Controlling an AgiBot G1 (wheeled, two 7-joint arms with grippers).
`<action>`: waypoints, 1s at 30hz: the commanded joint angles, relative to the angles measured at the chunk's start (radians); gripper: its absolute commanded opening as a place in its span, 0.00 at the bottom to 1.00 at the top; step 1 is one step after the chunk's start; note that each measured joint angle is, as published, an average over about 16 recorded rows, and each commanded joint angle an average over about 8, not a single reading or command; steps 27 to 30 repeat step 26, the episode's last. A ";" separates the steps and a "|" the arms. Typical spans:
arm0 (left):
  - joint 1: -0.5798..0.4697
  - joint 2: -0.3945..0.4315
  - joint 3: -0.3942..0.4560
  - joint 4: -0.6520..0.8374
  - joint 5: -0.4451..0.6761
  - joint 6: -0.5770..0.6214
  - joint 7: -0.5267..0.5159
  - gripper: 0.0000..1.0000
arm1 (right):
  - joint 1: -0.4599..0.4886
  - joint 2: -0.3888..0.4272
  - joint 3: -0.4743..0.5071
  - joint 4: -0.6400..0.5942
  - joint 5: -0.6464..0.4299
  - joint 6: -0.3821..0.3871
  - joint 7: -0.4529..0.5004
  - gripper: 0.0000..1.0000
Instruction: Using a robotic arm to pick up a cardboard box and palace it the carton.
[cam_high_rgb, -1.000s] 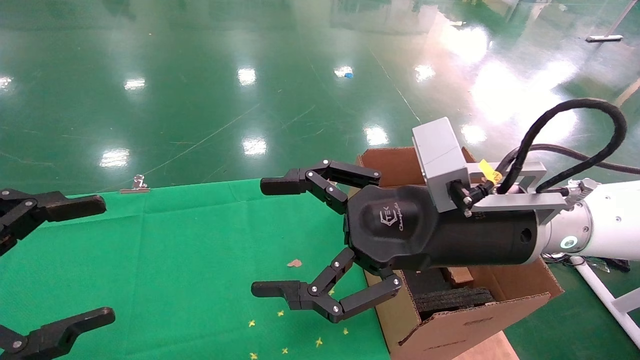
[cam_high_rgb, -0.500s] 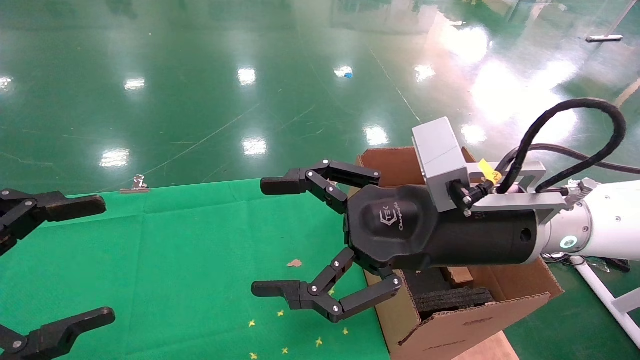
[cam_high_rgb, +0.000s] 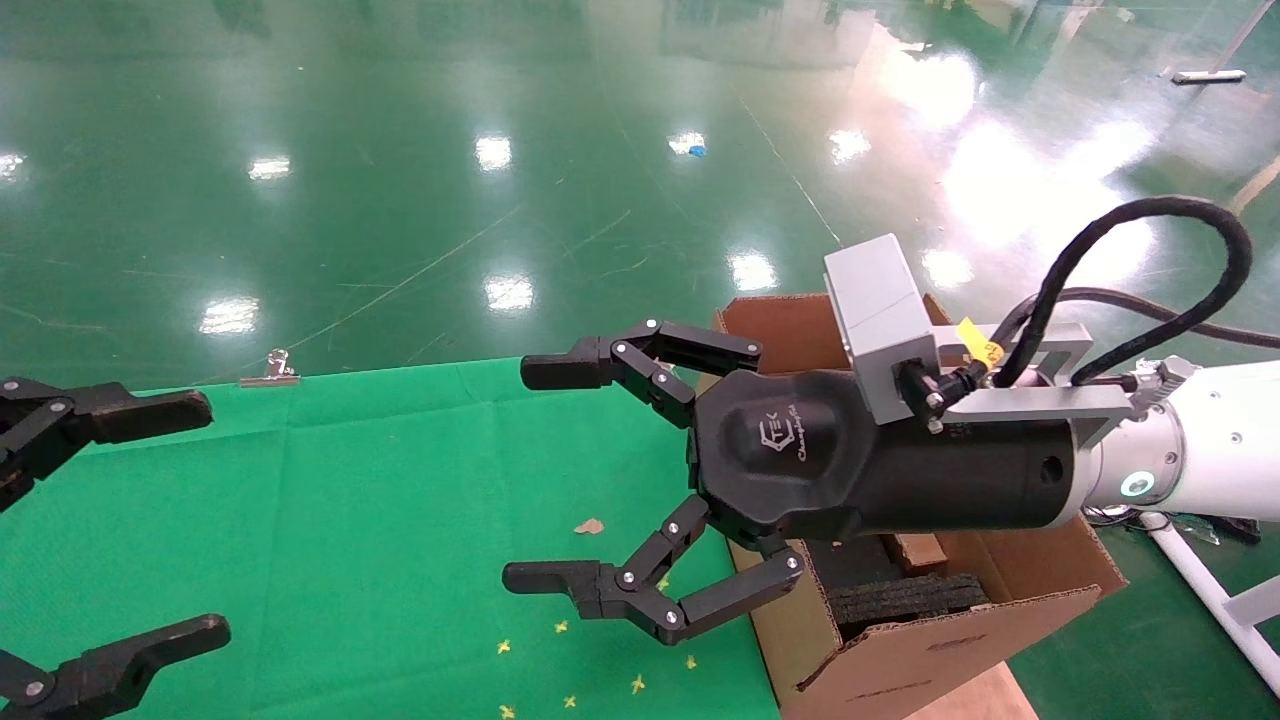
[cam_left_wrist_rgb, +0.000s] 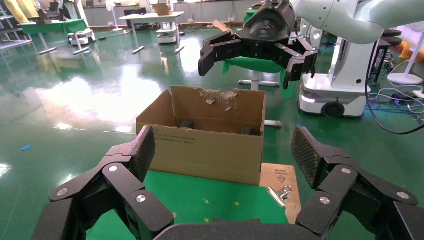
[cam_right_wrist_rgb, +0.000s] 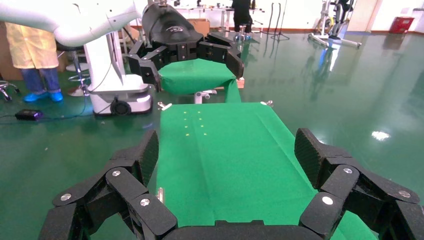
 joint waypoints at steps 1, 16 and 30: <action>0.000 0.000 0.000 0.000 0.000 0.000 0.000 1.00 | 0.000 0.000 0.000 0.000 0.000 0.000 0.000 1.00; 0.000 0.000 0.000 0.000 0.000 0.000 0.000 1.00 | 0.000 0.000 0.000 0.000 0.000 0.000 0.000 1.00; 0.000 0.000 0.000 0.000 0.000 0.000 0.000 1.00 | 0.000 0.000 0.000 0.000 0.000 0.000 0.000 1.00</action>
